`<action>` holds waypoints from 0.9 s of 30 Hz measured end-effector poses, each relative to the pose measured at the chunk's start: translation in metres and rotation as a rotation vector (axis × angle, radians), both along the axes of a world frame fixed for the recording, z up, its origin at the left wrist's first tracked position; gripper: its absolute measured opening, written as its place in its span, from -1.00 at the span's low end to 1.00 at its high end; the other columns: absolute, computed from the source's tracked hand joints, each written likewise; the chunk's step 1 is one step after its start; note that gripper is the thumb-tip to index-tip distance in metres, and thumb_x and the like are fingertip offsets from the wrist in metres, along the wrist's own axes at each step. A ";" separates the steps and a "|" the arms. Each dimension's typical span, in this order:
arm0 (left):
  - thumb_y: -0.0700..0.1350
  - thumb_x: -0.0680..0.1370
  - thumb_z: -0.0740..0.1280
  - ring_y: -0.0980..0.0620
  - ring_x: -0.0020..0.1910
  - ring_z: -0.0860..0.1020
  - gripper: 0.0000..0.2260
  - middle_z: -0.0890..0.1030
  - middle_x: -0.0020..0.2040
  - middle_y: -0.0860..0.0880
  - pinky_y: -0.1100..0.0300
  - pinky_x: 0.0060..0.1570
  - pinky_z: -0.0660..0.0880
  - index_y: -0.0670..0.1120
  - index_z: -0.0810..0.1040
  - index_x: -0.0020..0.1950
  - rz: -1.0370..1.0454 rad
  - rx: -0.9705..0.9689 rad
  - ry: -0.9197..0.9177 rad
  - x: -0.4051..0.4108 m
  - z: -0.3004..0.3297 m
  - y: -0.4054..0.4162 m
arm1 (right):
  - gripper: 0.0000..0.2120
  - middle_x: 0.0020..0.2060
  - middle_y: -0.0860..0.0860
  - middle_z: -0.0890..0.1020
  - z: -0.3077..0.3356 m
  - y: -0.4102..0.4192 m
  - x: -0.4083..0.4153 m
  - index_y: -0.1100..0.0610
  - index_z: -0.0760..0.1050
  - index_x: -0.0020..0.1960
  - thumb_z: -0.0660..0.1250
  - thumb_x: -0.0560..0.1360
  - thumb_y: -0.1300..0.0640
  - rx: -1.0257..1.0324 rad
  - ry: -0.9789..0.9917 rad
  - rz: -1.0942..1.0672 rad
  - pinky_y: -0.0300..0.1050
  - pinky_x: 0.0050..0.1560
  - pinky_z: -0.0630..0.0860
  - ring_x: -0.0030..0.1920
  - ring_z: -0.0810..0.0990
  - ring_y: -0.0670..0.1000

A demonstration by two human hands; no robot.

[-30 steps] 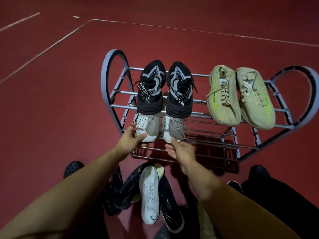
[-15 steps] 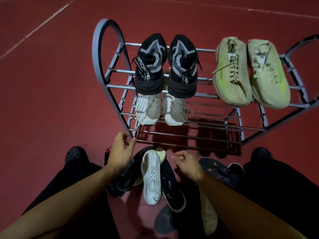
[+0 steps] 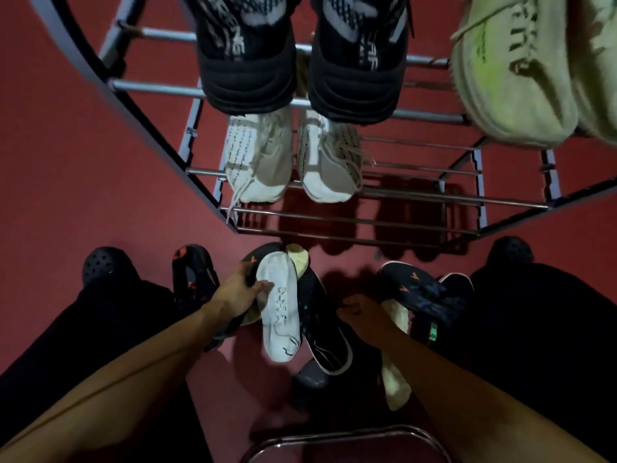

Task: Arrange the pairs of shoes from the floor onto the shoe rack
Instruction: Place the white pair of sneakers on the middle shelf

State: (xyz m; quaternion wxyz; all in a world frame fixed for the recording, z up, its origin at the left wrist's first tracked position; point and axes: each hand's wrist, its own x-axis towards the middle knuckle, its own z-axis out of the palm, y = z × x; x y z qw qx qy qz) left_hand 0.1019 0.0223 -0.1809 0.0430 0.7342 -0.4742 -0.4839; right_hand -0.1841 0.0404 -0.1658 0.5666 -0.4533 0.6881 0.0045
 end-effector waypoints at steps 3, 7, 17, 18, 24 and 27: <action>0.24 0.50 0.39 0.00 0.15 0.55 -0.34 0.56 0.24 0.04 0.08 0.13 0.48 -0.09 0.35 0.46 -0.007 -0.016 0.000 0.001 -0.021 -0.006 | -0.63 -0.14 -0.01 0.57 -0.019 0.007 -0.012 0.26 0.46 0.27 0.41 0.51 0.15 0.030 0.028 -0.016 -0.11 0.09 0.47 -0.01 0.55 0.00; 0.31 0.43 0.42 0.01 -0.07 0.65 -0.47 0.68 -0.02 0.01 -0.05 0.03 0.61 -0.04 0.55 0.21 0.003 0.007 -0.024 0.013 -0.069 -0.007 | -0.63 -0.20 -0.08 0.55 -0.037 0.014 -0.016 0.26 0.47 0.24 0.42 0.50 0.16 0.063 0.014 -0.041 -0.11 0.12 0.47 0.02 0.56 0.02; 0.07 0.60 0.34 -0.04 -0.08 0.61 -0.76 0.64 -0.06 -0.03 0.04 -0.05 0.51 -0.08 0.52 0.11 -0.090 -0.045 0.003 -0.001 -0.011 0.000 | -0.05 0.41 0.17 0.39 -0.073 0.049 0.005 0.27 0.20 0.50 0.49 0.34 -0.23 0.290 0.074 -0.027 -0.04 0.35 0.37 0.40 0.40 0.18; 0.07 0.60 0.35 -0.04 -0.07 0.61 -0.77 0.64 -0.06 -0.03 0.05 -0.04 0.51 -0.08 0.53 0.11 -0.077 -0.055 0.022 0.002 -0.007 0.000 | -0.04 0.42 0.19 0.38 -0.077 0.052 0.006 0.26 0.24 0.49 0.46 0.33 -0.29 0.297 0.119 0.005 -0.01 0.36 0.37 0.40 0.40 0.20; 0.26 0.44 0.42 -0.11 -0.06 0.68 -0.65 0.69 -0.13 -0.04 -0.22 0.08 0.59 -0.01 0.56 -0.04 0.044 -0.006 0.148 0.029 -0.003 0.002 | -0.30 0.29 0.12 0.44 -0.062 0.065 0.009 0.17 0.27 0.39 0.50 0.41 -0.06 0.365 0.011 -0.151 0.01 0.10 0.49 0.22 0.49 0.13; 0.33 0.35 0.44 -0.15 -0.07 0.70 -0.53 0.71 -0.13 -0.08 -0.27 0.06 0.59 -0.04 0.57 -0.04 0.096 0.020 0.218 0.031 -0.007 0.005 | -0.05 0.19 0.12 0.54 -0.078 0.072 0.006 0.22 0.29 0.35 0.65 0.15 -0.13 0.359 -0.011 -0.295 0.02 0.09 0.60 0.12 0.58 0.10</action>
